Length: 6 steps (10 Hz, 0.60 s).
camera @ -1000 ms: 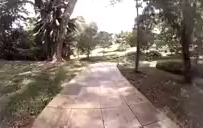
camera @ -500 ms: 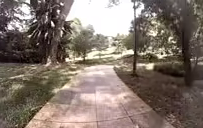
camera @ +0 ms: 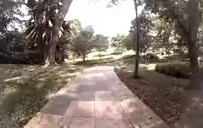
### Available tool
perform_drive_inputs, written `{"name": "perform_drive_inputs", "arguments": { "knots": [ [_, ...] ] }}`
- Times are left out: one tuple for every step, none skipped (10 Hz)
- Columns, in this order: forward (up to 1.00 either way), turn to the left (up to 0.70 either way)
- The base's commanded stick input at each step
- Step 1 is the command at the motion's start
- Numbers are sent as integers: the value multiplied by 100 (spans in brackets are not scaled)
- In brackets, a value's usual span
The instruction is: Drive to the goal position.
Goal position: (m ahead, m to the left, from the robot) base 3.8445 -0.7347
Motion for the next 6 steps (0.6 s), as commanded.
{"name": "perform_drive_inputs", "arguments": {
  "knots": [
    [45, 0],
    [45, 0],
    [45, 0],
    [45, 0],
    [45, 0],
    [45, 0]
  ]
}}
